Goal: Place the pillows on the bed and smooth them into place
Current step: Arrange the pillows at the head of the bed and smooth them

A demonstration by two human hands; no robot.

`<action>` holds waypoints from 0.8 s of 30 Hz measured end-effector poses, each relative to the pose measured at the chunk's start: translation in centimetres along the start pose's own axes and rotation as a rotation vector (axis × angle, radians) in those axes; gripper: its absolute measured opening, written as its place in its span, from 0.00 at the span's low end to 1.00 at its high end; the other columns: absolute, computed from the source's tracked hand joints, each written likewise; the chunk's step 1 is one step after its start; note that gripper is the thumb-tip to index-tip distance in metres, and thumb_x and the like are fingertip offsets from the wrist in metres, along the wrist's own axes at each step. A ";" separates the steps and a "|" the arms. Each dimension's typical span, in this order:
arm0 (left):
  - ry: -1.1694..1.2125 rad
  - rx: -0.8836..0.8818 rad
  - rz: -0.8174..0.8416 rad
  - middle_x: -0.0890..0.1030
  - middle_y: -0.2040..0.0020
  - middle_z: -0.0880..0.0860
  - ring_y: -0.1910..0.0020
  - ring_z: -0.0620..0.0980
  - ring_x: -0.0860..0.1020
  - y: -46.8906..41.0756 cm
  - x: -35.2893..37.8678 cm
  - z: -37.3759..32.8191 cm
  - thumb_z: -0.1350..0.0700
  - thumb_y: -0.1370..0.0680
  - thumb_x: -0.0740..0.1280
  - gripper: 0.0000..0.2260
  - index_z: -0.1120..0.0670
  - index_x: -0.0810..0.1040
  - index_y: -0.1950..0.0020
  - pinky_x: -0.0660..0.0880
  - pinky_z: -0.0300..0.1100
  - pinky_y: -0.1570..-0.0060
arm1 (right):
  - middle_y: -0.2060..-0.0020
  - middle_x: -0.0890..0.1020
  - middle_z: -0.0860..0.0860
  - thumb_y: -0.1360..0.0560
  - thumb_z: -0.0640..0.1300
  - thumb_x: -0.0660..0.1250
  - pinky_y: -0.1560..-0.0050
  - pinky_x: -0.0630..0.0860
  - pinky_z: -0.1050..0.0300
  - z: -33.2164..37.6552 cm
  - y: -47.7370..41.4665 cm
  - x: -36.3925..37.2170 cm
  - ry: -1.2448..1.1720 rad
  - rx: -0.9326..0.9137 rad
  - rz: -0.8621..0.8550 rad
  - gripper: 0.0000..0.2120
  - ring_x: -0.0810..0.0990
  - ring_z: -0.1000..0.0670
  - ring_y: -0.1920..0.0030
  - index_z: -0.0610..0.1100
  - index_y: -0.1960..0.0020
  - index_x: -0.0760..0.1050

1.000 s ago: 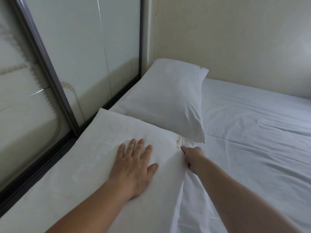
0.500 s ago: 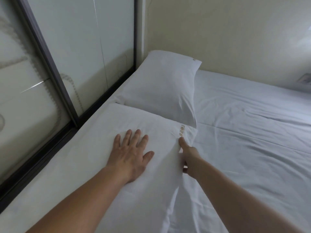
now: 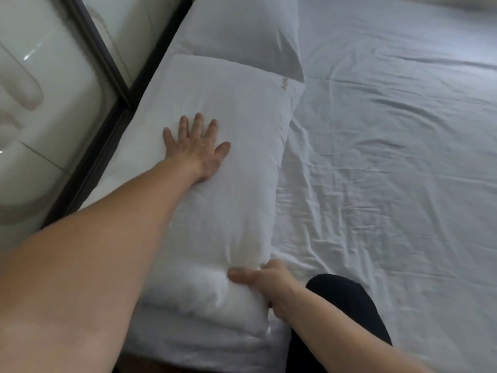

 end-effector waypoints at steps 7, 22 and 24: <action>-0.001 0.061 -0.042 0.41 0.19 0.52 0.21 0.57 0.40 1.6 0.2 -1.1 0.34 0.22 0.42 0.32 0.45 0.42 0.22 0.41 0.64 0.26 | 0.62 0.87 0.41 0.35 0.35 0.79 0.65 0.83 0.54 0.9 0.5 -5.5 0.147 -0.107 -0.152 0.12 0.87 0.44 0.64 0.31 0.56 0.82; 0.167 0.087 -0.065 0.34 0.21 0.49 0.23 0.50 0.33 5.2 3.6 5.1 0.35 0.22 0.40 0.30 0.43 0.36 0.23 0.34 0.58 0.26 | 0.22 0.60 0.48 0.22 0.61 0.58 0.26 0.60 0.49 25.5 0.6 -2.9 0.949 -0.898 -0.653 0.32 0.61 0.47 0.24 0.48 0.23 0.57; 0.203 0.036 -0.053 0.32 0.22 0.47 0.23 0.48 0.32 7.3 5.4 7.2 0.34 0.23 0.39 0.32 0.44 0.33 0.24 0.34 0.56 0.26 | 0.20 0.52 0.52 0.21 0.63 0.54 0.23 0.52 0.49 27.8 -2.2 0.0 0.958 -0.934 -0.574 0.32 0.52 0.50 0.21 0.52 0.21 0.53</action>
Point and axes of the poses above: each hand's wrist, its own y-axis away from the middle knuckle, its own x-axis out of the palm, z = x × y, the point moved 9 cm from there along -y, towards the middle knuckle
